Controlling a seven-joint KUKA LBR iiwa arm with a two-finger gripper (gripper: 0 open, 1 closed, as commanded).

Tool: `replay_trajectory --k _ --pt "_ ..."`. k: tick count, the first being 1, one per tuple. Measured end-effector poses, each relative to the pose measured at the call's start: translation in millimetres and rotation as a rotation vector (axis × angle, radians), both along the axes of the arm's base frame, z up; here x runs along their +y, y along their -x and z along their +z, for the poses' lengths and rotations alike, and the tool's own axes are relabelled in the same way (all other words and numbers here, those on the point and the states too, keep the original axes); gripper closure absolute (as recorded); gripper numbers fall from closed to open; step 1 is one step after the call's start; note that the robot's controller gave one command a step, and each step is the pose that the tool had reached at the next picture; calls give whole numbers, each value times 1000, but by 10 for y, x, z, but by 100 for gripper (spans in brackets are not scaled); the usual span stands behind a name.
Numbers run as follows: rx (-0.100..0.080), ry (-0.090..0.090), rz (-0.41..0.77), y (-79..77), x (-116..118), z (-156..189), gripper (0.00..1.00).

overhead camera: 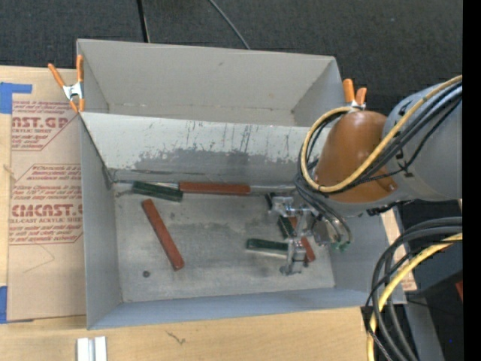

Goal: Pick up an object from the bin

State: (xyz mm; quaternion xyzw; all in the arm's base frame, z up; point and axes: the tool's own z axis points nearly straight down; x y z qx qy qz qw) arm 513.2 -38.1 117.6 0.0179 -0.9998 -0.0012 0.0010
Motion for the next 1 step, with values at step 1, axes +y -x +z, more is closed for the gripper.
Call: replay_trajectory --k 1 --pt "-1 2 -8 -74 -38 -497 0"
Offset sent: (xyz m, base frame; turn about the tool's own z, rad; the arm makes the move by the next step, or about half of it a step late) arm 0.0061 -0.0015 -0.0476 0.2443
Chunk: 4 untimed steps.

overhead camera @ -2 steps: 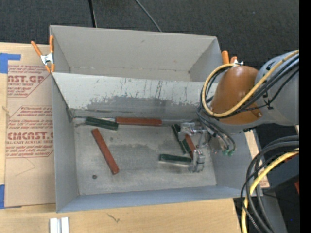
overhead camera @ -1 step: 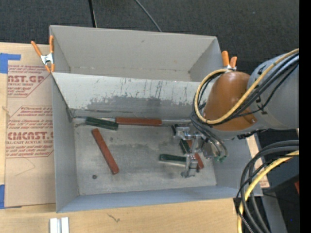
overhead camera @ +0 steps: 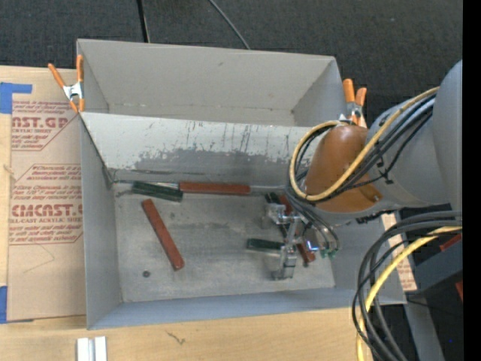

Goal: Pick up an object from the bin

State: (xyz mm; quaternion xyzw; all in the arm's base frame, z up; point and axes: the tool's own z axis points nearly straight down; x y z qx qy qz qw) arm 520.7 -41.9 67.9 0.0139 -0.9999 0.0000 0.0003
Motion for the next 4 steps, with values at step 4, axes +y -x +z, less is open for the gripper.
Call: replay_trajectory --k 4 --pt "-1 0 -236 12 29 88 100"
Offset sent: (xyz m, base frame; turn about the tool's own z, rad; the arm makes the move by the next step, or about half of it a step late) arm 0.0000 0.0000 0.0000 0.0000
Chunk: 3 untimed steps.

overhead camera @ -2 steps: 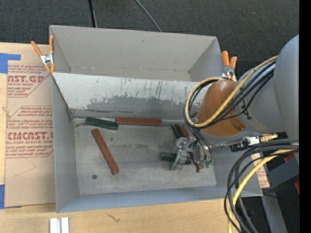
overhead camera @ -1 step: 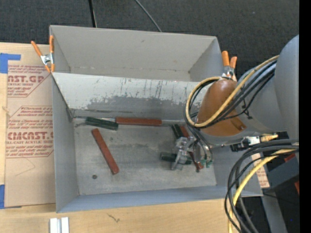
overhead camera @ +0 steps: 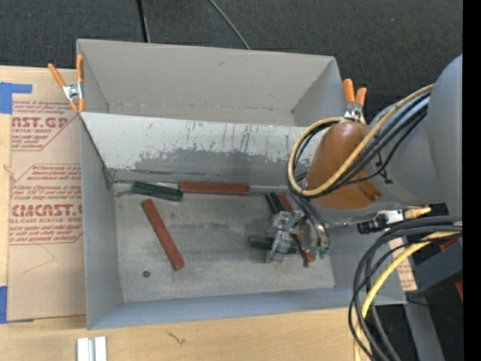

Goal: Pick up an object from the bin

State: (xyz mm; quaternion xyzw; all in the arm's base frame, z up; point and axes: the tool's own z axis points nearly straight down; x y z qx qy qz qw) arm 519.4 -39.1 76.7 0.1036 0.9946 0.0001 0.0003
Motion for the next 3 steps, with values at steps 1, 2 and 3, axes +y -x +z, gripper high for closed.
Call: replay_trajectory --k 1,2,3 --pt "7 -1 0 18 2 79 100" --pt "9 -1 0 25 4 293 100" --pt "0 -1 0 5 4 469 100"
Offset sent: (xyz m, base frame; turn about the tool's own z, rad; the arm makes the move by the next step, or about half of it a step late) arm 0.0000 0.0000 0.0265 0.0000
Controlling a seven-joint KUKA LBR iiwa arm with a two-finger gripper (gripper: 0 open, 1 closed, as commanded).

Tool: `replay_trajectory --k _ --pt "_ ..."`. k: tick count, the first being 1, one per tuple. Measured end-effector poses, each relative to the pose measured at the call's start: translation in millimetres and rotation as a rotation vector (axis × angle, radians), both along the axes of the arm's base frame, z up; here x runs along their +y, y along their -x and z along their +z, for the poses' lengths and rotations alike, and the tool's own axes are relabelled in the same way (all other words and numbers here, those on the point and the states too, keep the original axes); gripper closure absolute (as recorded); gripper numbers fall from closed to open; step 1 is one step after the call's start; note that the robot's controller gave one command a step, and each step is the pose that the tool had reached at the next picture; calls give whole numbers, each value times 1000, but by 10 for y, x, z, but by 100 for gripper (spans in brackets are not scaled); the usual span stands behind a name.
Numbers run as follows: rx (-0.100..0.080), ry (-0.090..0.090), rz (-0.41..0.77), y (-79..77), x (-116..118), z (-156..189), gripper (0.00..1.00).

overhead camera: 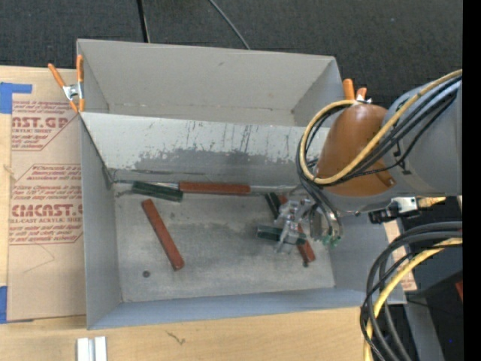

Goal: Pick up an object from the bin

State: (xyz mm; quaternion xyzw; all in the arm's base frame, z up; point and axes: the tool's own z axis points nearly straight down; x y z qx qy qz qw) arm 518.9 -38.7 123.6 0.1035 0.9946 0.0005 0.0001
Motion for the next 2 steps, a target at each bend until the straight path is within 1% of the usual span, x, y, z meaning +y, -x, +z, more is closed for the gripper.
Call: replay_trajectory --k 2 --pt "-2 0 0 -3 2 226 100"
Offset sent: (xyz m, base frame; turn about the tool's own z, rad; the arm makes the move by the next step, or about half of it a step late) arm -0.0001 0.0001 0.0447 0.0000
